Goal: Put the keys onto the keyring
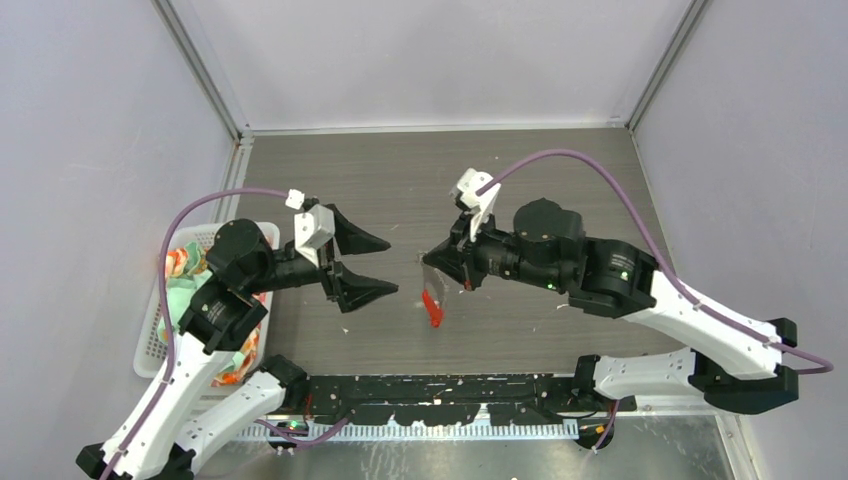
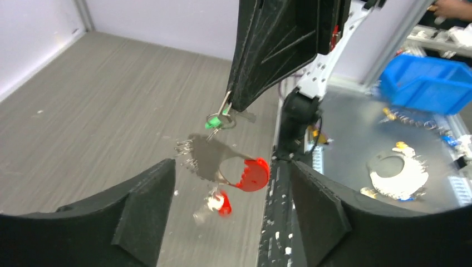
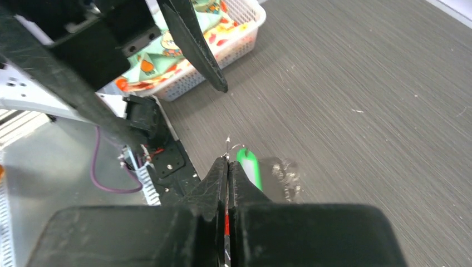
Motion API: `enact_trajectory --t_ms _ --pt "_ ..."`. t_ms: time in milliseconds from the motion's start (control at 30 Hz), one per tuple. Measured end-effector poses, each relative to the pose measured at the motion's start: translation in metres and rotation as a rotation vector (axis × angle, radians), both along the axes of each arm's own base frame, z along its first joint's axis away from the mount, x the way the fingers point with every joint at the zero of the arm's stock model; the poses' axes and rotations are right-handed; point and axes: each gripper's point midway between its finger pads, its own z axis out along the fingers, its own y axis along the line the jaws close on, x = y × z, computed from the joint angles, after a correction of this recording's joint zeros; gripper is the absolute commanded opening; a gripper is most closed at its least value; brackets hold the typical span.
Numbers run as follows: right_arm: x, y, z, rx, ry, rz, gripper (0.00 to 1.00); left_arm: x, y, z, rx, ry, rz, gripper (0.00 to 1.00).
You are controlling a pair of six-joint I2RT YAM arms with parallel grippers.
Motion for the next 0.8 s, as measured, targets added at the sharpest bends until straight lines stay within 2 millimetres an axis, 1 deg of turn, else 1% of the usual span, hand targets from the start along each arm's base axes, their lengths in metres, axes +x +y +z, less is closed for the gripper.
enact_trajectory --t_ms 67,133,200,267,367,433,467,533,567,633,667,700,767,800 --pt "0.005 0.005 -0.014 -0.038 0.003 -0.010 0.01 0.005 0.001 -0.009 0.026 0.024 0.028 0.88" --pt "0.011 0.014 -0.032 -0.083 0.014 -0.016 0.01 0.013 0.003 -0.019 0.061 0.054 0.065 0.89" --pt "0.018 0.023 -0.050 -0.128 0.029 -0.020 0.01 0.024 0.005 -0.032 0.104 0.095 0.119 0.90" --pt "0.025 0.034 -0.069 -0.171 0.044 -0.022 0.01 0.041 0.014 -0.047 0.149 0.143 0.206 0.91" --pt "0.042 0.050 -0.094 -0.209 0.068 -0.027 0.01 0.074 0.039 -0.068 0.198 0.216 0.386 0.91" --pt "0.058 0.058 -0.106 -0.212 0.086 -0.033 0.01 0.098 0.067 -0.077 0.212 0.257 0.532 0.91" --pt "0.067 0.061 -0.111 -0.210 0.096 -0.036 0.01 0.111 0.084 -0.082 0.214 0.279 0.612 0.91" --pt "0.092 0.071 -0.124 -0.196 0.114 -0.045 0.01 0.131 0.116 -0.092 0.230 0.319 0.757 0.91" --pt "0.104 0.076 -0.131 -0.187 0.124 -0.044 0.01 0.138 0.128 -0.098 0.246 0.328 0.810 0.92" --pt "0.123 0.085 -0.150 -0.189 0.151 -0.041 0.01 0.145 0.140 -0.112 0.292 0.343 0.859 0.92" --pt "0.133 0.088 -0.165 -0.200 0.173 -0.042 0.01 0.146 0.143 -0.119 0.315 0.355 0.869 0.94" --pt "0.141 0.090 -0.177 -0.212 0.191 -0.046 0.01 0.147 0.146 -0.127 0.342 0.367 0.873 0.99" --pt "0.155 0.087 -0.203 -0.247 0.232 -0.062 0.01 0.147 0.148 -0.141 0.387 0.396 0.867 1.00" --pt "0.160 0.084 -0.213 -0.260 0.248 -0.071 0.01 0.148 0.149 -0.147 0.407 0.413 0.862 1.00"
